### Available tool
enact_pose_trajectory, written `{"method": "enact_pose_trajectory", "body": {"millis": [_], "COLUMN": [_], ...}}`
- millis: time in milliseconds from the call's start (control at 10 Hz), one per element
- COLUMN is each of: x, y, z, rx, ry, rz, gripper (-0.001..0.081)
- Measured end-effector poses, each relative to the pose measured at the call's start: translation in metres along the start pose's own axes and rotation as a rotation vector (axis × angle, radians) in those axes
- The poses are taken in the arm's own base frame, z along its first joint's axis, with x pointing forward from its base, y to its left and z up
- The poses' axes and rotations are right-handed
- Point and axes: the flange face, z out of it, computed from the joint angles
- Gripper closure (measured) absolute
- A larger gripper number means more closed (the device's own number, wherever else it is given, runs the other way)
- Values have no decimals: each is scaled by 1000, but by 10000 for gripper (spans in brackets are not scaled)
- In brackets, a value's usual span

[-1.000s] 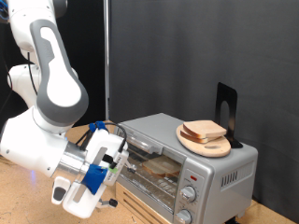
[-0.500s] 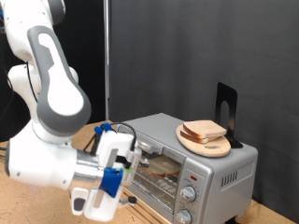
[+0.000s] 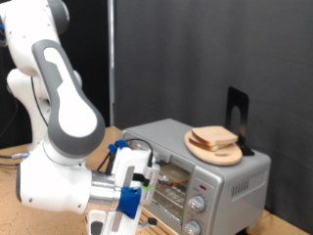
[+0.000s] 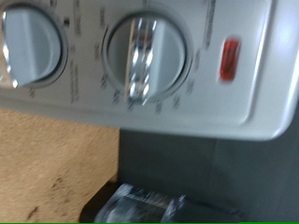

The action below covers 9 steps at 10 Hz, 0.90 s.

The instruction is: Make a piece of toast with the oven

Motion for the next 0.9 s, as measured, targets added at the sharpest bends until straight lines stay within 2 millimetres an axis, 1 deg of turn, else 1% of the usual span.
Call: {"method": "enact_pose_trajectory", "body": {"millis": [200,400,500,700,900], "x": [15,40,53,75,86], "y": [8,13,15,16,17], "z": [-4,-2,1,10,21], "rx": [16,33,38,43,24], "ry": [5,48,65,80,44], "rz": [-100,-162,-156,-91,-29], "gripper": [-2,-2,-2,-2,-2]}}
